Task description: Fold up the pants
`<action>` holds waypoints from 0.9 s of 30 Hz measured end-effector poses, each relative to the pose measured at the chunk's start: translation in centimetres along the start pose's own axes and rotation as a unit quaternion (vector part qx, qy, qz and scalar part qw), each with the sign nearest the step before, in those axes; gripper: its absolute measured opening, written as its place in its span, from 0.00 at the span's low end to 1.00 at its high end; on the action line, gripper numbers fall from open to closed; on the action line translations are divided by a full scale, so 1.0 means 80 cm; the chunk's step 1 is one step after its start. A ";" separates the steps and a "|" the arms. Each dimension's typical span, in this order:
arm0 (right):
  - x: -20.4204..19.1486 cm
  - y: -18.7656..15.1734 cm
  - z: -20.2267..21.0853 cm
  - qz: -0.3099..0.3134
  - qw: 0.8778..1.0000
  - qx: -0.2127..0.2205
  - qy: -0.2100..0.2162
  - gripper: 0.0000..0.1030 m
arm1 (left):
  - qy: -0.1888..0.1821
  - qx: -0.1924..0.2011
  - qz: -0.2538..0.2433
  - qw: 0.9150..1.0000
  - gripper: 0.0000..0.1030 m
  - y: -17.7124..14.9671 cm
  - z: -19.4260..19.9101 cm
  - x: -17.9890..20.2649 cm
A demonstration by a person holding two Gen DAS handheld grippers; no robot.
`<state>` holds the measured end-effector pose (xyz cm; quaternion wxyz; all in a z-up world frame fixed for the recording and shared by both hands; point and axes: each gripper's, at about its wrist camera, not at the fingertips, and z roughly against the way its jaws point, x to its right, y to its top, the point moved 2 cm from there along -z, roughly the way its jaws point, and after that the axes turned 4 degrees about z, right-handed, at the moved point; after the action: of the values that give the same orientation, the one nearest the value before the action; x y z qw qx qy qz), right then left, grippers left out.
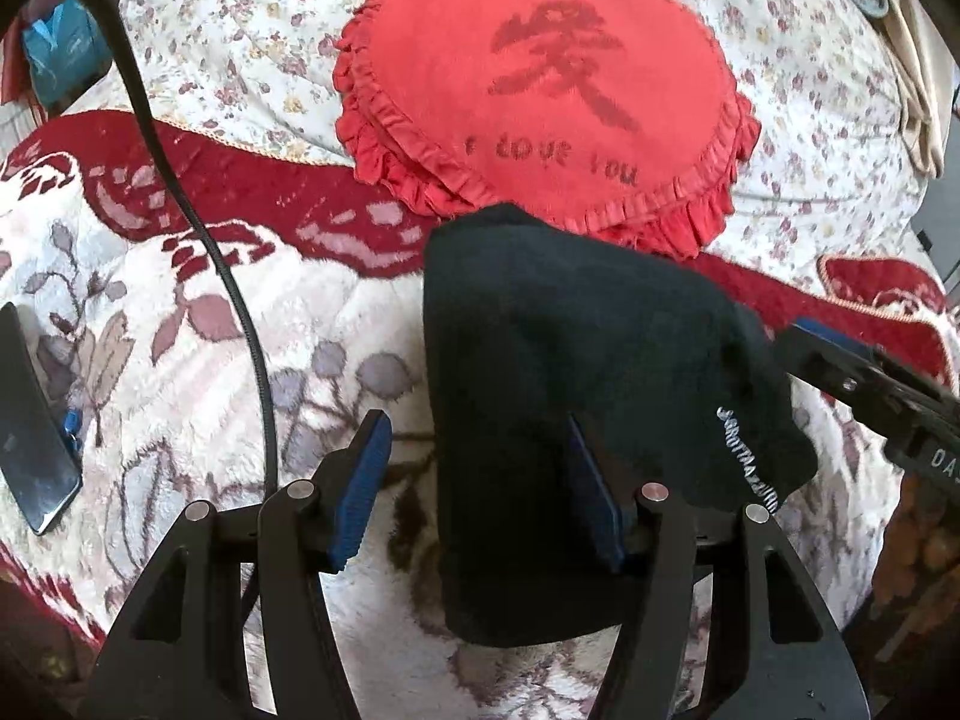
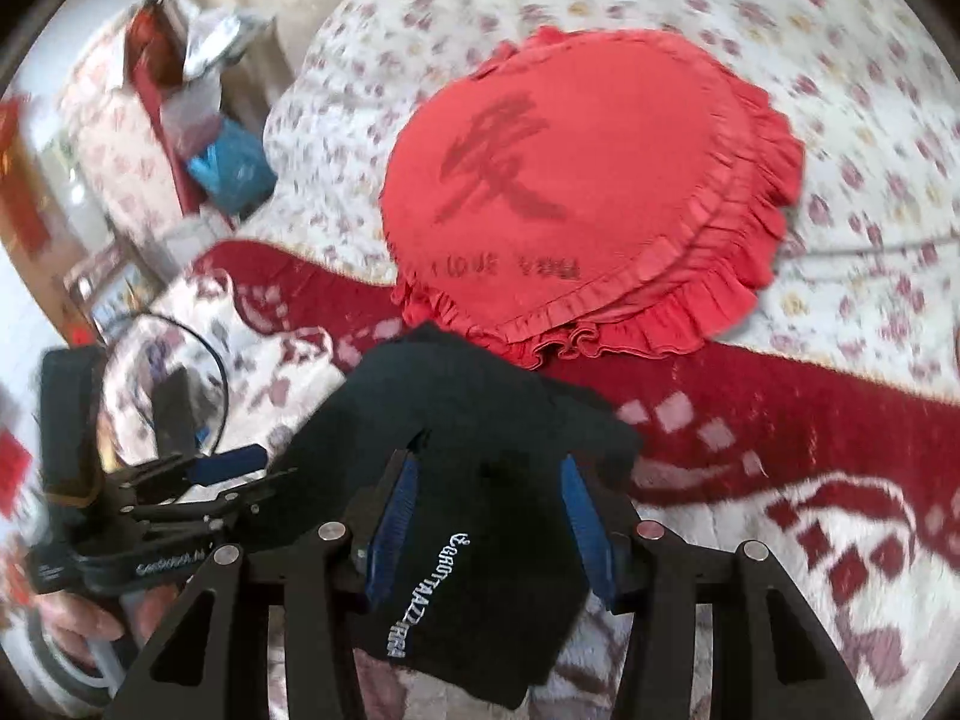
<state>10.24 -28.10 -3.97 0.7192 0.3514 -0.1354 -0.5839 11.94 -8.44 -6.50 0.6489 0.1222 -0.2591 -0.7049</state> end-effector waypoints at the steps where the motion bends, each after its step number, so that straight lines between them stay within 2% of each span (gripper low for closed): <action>1: -0.003 -0.001 -0.008 0.005 1.000 -0.006 -0.006 0.47 | 0.003 -0.002 0.000 1.000 0.58 -0.002 -0.005 0.001; 7: 0.009 -0.030 -0.058 0.033 0.997 -0.060 -0.046 0.47 | 0.006 0.003 0.002 1.000 0.60 -0.005 -0.016 0.009; 11: 0.018 -0.028 -0.047 0.019 0.998 -0.053 -0.040 0.47 | 0.010 0.006 0.002 1.000 0.60 -0.005 -0.016 0.012; 17: -0.009 -0.026 -0.002 0.031 0.999 -0.021 -0.028 0.47 | 0.013 0.009 0.007 1.000 0.60 -0.009 -0.008 0.011; 19: -0.020 -0.033 0.001 0.038 0.999 -0.023 -0.019 0.47 | 0.014 0.011 0.006 1.000 0.60 -0.011 -0.005 0.011; 22: -0.031 -0.053 -0.018 0.052 0.997 -0.051 -0.032 0.47 | 0.017 0.015 0.006 1.000 0.60 -0.015 0.001 0.011; 27: -0.031 -0.053 -0.010 0.037 0.998 -0.043 -0.036 0.47 | 0.028 0.036 0.002 0.999 0.60 -0.021 0.022 0.011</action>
<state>6.87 -25.80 -6.79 0.7495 0.2936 -0.1494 -0.5742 9.48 -8.91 -5.79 0.6527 0.1652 -0.2663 -0.6898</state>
